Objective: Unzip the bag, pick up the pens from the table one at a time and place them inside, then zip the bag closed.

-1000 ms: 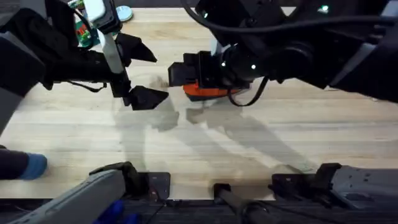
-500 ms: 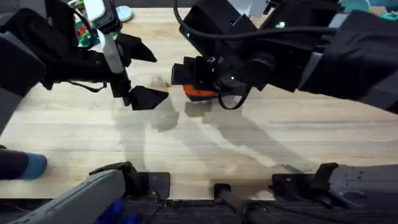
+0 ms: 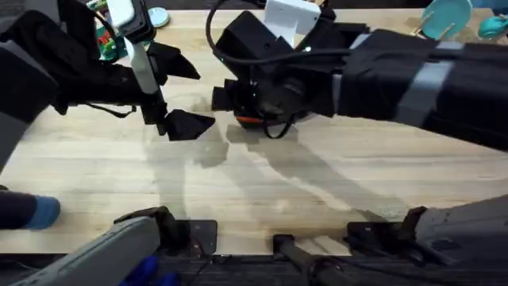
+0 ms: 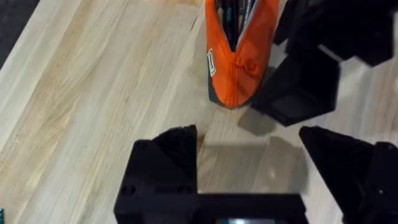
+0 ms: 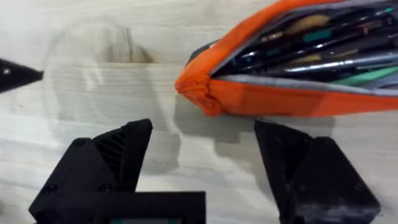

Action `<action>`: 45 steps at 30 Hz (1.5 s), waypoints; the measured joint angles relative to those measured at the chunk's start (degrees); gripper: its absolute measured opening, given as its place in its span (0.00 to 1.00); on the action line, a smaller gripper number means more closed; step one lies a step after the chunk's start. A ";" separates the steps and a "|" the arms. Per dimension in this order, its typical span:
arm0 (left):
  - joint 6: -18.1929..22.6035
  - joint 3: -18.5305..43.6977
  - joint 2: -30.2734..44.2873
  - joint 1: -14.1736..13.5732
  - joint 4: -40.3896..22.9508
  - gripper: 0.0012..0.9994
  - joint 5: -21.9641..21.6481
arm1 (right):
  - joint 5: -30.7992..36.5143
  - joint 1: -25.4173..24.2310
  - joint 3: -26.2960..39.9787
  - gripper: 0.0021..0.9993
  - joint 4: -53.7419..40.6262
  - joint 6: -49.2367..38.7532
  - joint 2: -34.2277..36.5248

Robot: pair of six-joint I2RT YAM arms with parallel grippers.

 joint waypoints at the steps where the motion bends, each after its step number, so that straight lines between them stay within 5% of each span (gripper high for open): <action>1: 0.00 0.00 0.00 0.00 -0.02 0.99 0.00 | 0.00 -0.02 0.00 1.00 0.42 -0.01 0.39; 16: 0.15 0.00 0.00 0.00 0.00 0.99 0.00 | 4.99 0.00 0.00 0.94 4.99 -0.01 4.68; 27: 0.15 0.00 0.00 0.00 0.00 0.99 0.00 | 6.14 -0.02 -0.02 0.62 4.98 -0.17 5.00; 33: 0.15 0.00 0.00 0.00 0.00 0.99 0.00 | 6.25 0.13 -0.02 0.33 4.75 -0.18 5.00; 45: 0.15 0.00 0.00 0.00 0.00 0.99 0.00 | 6.23 0.48 -0.02 0.06 4.90 -0.20 5.00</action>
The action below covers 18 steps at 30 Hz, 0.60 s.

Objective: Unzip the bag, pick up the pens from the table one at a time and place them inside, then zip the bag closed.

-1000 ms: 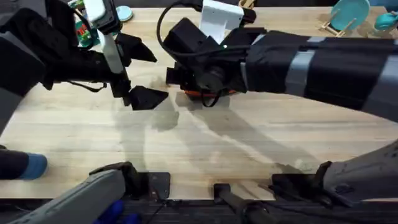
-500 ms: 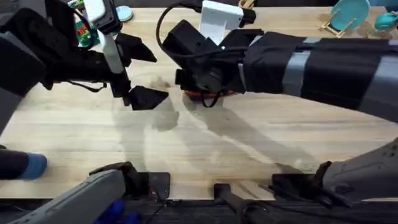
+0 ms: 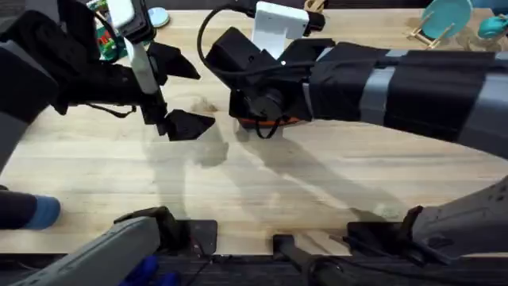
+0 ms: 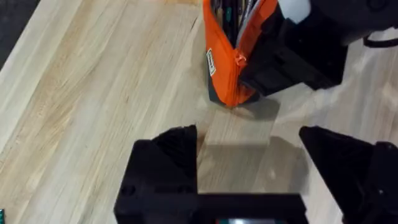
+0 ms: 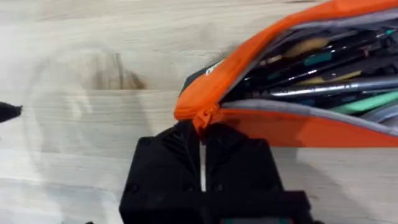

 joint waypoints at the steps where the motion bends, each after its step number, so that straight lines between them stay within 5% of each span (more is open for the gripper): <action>1: 0.00 0.00 0.00 0.00 0.00 0.99 0.00 | -0.11 0.00 0.00 0.04 0.07 0.02 0.00; 18: 0.00 0.00 0.00 0.00 0.00 0.99 0.00 | -0.32 0.02 0.00 0.03 -0.12 0.02 -0.53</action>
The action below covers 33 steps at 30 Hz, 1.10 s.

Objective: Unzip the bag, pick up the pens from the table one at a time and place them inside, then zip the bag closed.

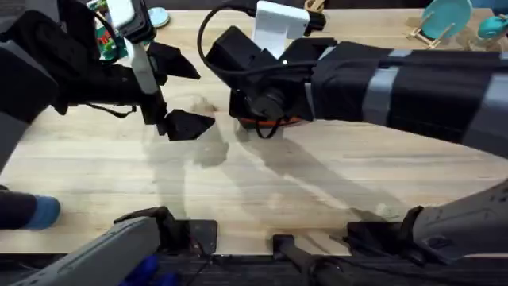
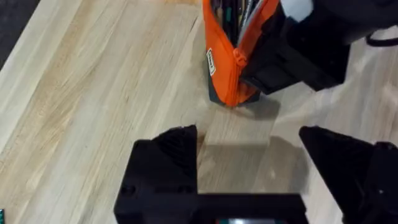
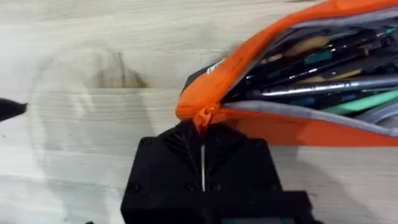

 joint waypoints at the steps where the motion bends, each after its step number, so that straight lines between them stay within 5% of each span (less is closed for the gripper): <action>1: 0.00 0.00 0.00 0.00 0.00 0.99 0.00 | -0.05 0.00 -0.02 0.03 -0.07 0.00 -0.34; 11: 0.00 0.00 0.00 0.00 0.00 0.99 0.00 | 0.65 -0.04 -0.17 0.03 -0.51 -0.22 -6.64; 33: 0.00 0.00 0.00 0.00 0.00 0.99 0.00 | 0.69 -0.07 -0.28 0.03 -0.55 -0.66 -6.71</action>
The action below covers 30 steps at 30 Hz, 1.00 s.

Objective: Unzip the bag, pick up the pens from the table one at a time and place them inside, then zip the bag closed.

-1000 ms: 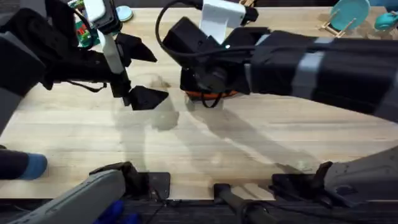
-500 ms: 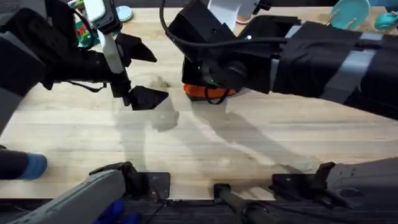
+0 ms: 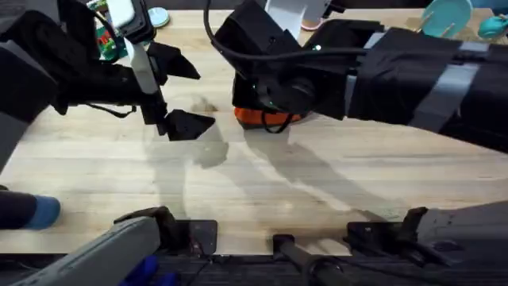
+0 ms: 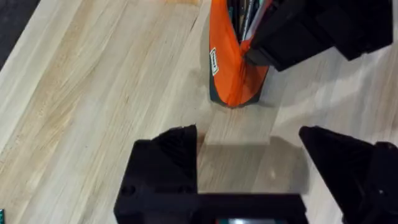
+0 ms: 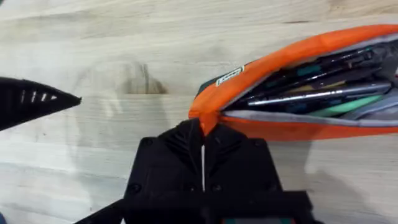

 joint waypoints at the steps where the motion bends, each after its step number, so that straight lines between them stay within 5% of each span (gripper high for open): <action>1: 0.00 0.00 0.00 0.00 0.00 0.99 0.00 | 0.00 0.00 0.00 0.03 0.00 0.00 0.00; 17: 0.12 0.00 0.00 0.00 2.48 0.99 0.80 | 0.20 0.00 0.00 0.03 0.00 0.00 0.00; 30: 6.28 0.00 8.51 0.00 3.41 0.99 8.93 | 0.22 0.00 0.00 0.03 0.00 -0.01 0.00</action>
